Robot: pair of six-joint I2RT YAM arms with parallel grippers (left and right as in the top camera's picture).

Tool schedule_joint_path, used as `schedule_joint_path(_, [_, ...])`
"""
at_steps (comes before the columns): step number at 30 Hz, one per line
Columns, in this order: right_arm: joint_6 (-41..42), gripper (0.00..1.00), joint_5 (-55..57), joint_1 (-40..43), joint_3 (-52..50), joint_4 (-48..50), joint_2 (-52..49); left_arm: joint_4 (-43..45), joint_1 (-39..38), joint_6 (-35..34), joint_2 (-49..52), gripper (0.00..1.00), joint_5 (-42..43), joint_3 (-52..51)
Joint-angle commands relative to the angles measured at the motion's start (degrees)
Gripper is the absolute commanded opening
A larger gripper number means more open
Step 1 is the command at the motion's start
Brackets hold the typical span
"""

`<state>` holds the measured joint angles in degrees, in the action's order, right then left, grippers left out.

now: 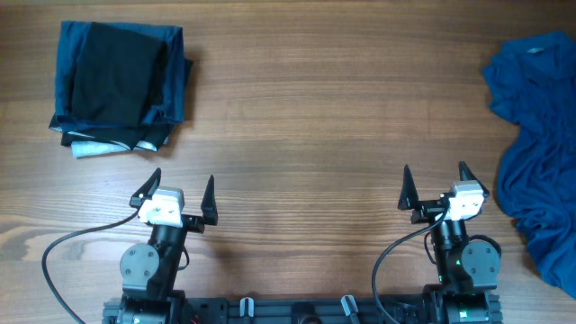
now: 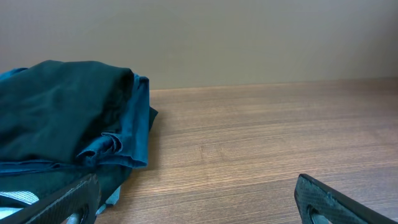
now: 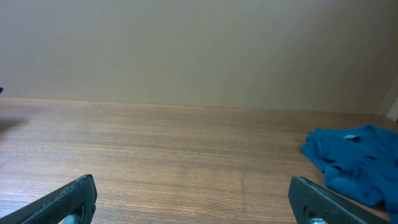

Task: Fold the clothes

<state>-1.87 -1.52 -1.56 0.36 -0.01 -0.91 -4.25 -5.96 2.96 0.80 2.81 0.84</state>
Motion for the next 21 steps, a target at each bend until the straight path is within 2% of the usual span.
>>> schedule_joint_path(1, [-1.11,1.0,-1.14,0.26,-0.07,0.15,-0.02,-0.02,-0.26,1.11,-0.31,1.0,-0.96,-0.5])
schedule_joint_path(12, [-0.63,1.0,-1.16,0.26,-0.07,0.24,-0.02,-0.02,-0.26,1.11,-0.31,1.0,-0.96,-0.5])
schedule_joint_path(13, [1.86,0.99,-1.14,0.26,-0.07,0.76,-0.02,-0.02,-0.26,1.11,-0.31,1.0,-0.96,-0.5])
schedule_joint_path(16, [19.39,1.0,-1.18,0.26,0.79,2.08,0.0,-0.02,-0.26,1.11,-0.31,1.0,-0.96,-0.5])
schedule_joint_path(17, [21.51,1.0,-1.2,0.26,1.6,2.08,-0.02,-0.02,-0.26,1.11,-0.31,1.0,-0.94,-0.5])
schedule_joint_path(21, [21.31,1.0,-1.55,0.26,7.02,0.52,-0.96,-0.02,-0.26,1.11,-0.31,1.0,-0.96,-0.5])
